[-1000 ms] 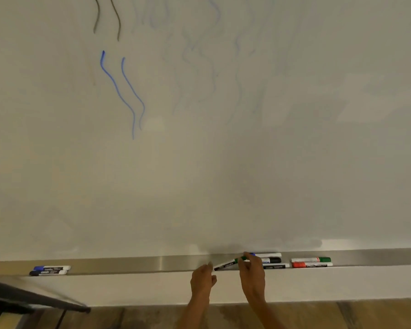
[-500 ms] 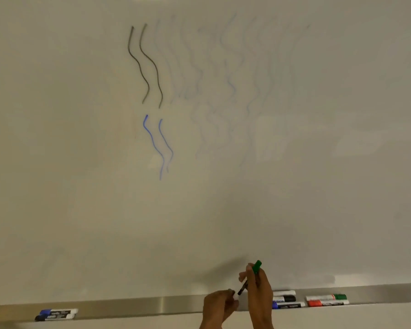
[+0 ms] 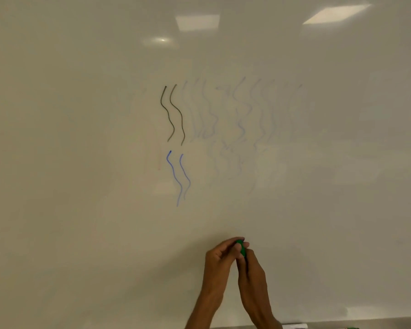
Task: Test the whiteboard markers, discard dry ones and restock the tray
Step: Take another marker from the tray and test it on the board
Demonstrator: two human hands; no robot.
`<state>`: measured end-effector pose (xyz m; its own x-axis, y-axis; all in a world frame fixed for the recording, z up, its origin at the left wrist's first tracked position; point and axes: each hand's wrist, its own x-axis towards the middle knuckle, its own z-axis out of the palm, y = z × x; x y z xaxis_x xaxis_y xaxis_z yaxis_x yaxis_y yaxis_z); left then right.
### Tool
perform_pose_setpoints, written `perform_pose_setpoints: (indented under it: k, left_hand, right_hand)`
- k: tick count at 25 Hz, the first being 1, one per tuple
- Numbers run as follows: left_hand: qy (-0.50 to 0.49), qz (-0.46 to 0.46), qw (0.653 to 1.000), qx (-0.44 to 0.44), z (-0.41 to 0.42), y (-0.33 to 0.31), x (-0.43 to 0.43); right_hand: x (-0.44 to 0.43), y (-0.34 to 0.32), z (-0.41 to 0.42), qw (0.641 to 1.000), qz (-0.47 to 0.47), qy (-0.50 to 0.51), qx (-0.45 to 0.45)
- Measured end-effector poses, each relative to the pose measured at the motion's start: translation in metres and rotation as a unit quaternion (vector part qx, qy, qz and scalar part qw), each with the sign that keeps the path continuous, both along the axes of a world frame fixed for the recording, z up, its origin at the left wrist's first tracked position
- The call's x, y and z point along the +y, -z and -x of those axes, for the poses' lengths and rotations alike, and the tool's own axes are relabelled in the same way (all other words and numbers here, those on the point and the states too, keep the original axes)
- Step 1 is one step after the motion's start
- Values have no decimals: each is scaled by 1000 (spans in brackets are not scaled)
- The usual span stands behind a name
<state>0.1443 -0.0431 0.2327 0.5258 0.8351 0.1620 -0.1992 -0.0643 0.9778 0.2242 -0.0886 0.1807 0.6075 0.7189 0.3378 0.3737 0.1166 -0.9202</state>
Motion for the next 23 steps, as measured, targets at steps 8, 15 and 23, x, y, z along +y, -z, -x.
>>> perform_pose_setpoints:
  k: [8, 15, 23]
  left_hand:
    - [-12, 11, 1000, -18, 25, -40, 7]
    - [-17, 71, 996, -50, 43, -39, 7]
    - [-26, 109, 990, -81, 62, -44, 6]
  right_hand:
    - [0, -46, 24, 982, 7, 56, -178]
    - [0, -48, 43, 975, 24, 51, -213]
    - [-1, -55, 56, 975, 56, 14, -214]
